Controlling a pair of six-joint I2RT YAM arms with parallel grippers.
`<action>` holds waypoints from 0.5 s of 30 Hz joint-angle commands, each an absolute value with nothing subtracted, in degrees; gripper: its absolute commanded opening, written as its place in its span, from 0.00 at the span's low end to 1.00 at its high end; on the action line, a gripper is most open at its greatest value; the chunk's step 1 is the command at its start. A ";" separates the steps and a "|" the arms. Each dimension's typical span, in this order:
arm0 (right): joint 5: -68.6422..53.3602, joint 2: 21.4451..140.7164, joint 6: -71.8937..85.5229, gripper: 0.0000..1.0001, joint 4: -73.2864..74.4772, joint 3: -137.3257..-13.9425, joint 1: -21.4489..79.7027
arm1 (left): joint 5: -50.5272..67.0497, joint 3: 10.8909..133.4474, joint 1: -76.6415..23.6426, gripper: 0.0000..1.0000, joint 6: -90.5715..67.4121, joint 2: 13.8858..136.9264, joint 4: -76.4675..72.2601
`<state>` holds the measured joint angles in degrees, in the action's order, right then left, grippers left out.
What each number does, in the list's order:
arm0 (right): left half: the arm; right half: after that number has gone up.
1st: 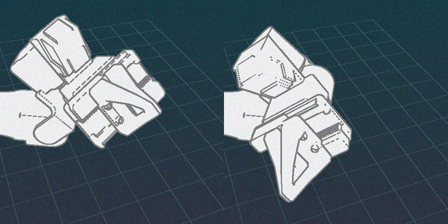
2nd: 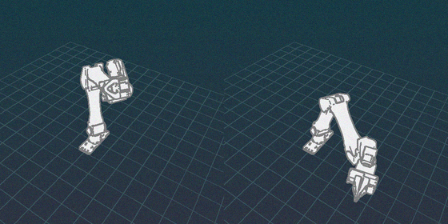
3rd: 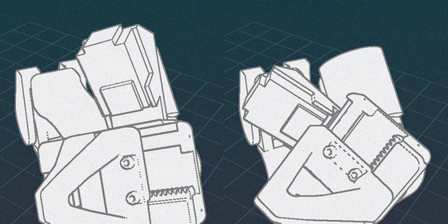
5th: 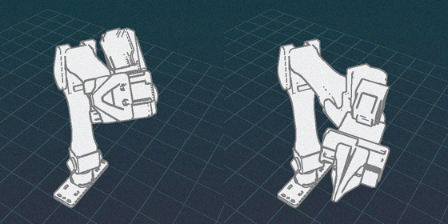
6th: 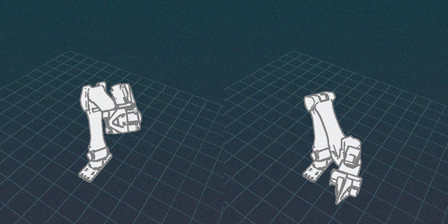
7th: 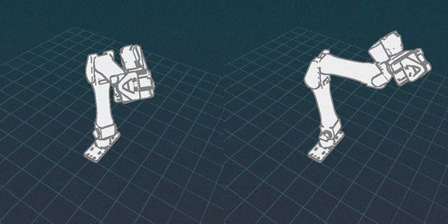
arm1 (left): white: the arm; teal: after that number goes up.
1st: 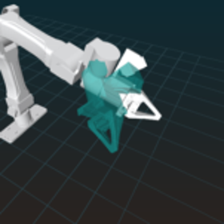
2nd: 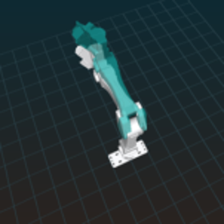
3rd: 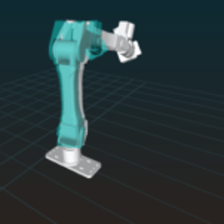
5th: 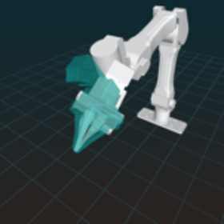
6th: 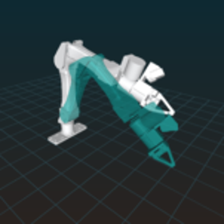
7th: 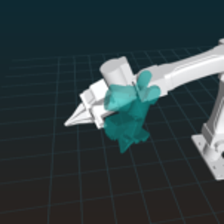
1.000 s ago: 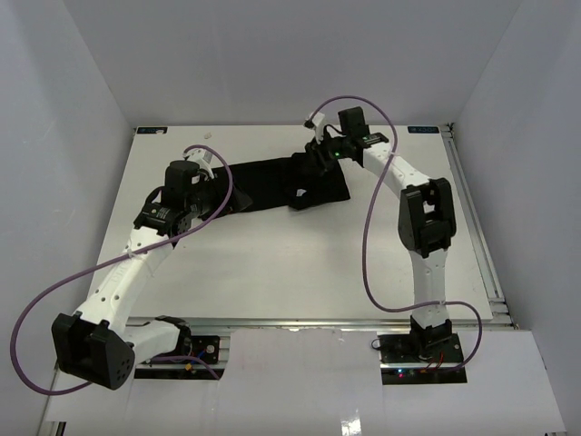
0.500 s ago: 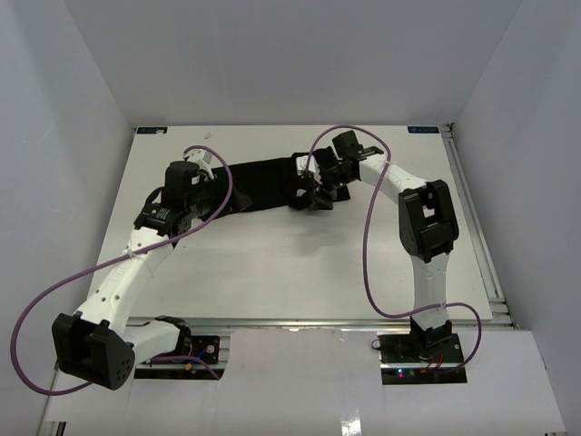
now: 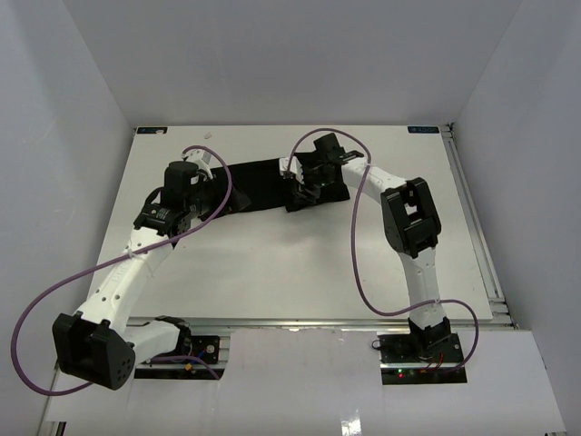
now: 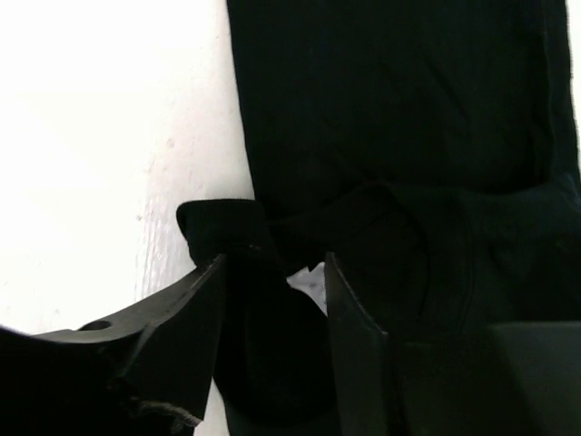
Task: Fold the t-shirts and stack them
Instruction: Fold the folded rectangular tshirt in 1/3 of the way
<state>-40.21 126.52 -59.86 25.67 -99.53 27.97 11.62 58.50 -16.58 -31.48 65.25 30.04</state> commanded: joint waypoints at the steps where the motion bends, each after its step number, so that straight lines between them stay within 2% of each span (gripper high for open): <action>1: -39.20 129.02 -56.43 0.52 23.64 -103.18 28.74 | 12.57 58.62 -16.08 0.86 -31.03 64.34 29.44; 2: -39.11 129.81 -56.08 0.50 23.90 -104.40 28.74 | 12.57 58.54 -16.00 0.86 -31.03 64.34 29.44; 4: -39.20 130.51 -55.81 0.39 24.87 -105.55 28.83 | 12.57 58.54 -16.00 0.86 -31.02 64.42 29.44; 5: -39.20 130.87 -55.81 0.30 25.31 -106.51 28.83 | 12.57 58.45 -15.91 0.86 -30.94 64.34 29.44; 8: -39.72 130.61 -55.81 0.19 25.66 -106.79 28.74 | 12.57 58.27 -15.91 0.86 -31.11 64.07 29.44; 15: -41.14 125.86 -46.69 0.10 16.36 -104.59 27.95 | 12.57 58.18 -15.64 0.86 -31.11 63.63 29.53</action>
<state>-39.40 131.07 -52.66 23.66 -104.18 28.56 11.84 58.50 -16.10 -31.46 65.25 29.98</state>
